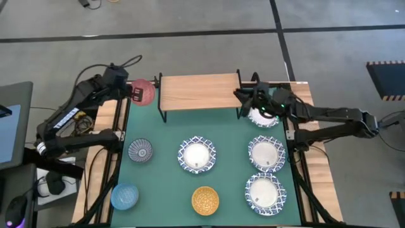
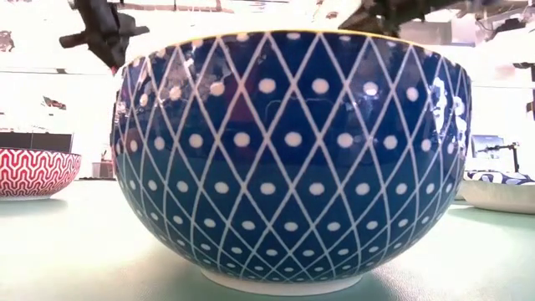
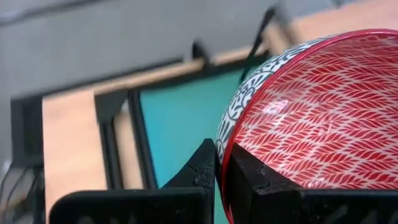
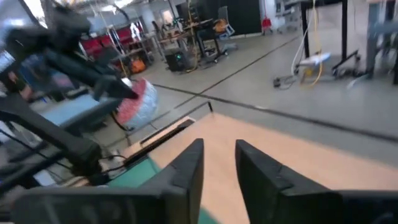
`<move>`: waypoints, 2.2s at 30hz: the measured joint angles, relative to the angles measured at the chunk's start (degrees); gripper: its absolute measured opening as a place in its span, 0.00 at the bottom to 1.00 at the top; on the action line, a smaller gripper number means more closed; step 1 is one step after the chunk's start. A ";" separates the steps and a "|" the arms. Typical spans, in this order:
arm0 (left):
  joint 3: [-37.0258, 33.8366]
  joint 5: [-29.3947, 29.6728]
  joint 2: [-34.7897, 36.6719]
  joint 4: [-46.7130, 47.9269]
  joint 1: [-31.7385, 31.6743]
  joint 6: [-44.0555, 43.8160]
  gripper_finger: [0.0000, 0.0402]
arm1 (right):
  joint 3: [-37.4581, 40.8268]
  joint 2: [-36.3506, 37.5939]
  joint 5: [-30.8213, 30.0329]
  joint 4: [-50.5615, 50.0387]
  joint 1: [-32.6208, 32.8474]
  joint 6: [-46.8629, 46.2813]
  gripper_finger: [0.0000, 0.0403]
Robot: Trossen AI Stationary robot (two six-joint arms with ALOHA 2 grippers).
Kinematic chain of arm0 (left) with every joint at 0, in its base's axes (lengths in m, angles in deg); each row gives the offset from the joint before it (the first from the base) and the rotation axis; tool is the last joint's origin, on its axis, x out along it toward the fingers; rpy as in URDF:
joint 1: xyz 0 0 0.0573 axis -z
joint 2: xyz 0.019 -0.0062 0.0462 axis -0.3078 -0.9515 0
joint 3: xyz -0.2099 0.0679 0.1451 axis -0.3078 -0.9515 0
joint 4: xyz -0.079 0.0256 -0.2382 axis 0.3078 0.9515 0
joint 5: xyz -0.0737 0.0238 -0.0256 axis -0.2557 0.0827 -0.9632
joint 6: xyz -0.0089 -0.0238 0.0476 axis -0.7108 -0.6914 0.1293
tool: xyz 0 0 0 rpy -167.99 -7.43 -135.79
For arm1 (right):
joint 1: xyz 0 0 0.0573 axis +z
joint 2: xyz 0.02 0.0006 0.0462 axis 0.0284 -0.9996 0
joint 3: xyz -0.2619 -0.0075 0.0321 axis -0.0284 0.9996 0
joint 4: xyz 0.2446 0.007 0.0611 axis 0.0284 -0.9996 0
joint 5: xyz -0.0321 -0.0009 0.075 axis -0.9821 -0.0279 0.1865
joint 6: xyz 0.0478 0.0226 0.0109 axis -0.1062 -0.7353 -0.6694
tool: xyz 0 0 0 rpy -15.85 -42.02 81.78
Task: Place and stack bowls onto a shelf
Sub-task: Put the red bowl on the shelf
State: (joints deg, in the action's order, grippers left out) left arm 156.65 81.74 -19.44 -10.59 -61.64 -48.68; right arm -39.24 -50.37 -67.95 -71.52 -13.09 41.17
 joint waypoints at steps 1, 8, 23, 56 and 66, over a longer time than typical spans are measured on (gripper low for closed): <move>1.10 1.24 0.12 0.07 1.54 0.04 0.00 | -1.96 -1.71 -0.01 -0.20 0.02 1.71 0.35; 4.55 7.35 -1.25 -8.84 12.44 2.36 0.00 | -16.03 -14.07 -0.02 -1.77 0.04 12.62 0.53; 4.53 19.25 -14.40 -34.75 25.21 17.02 0.00 | -40.14 -31.82 0.01 -8.17 0.55 23.93 0.58; 4.53 12.74 -22.35 -47.22 32.45 3.29 0.21 | -43.21 -37.53 -2.09 -31.10 -5.65 12.57 0.13; 4.60 10.10 -21.70 -46.77 32.38 2.24 0.55 | -43.08 -37.53 0.98 -40.13 -15.78 6.33 0.12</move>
State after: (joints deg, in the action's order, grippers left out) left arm 161.24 91.84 -41.15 -57.36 -29.26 -46.44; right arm -82.32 -87.90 -66.97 -111.64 -28.87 47.50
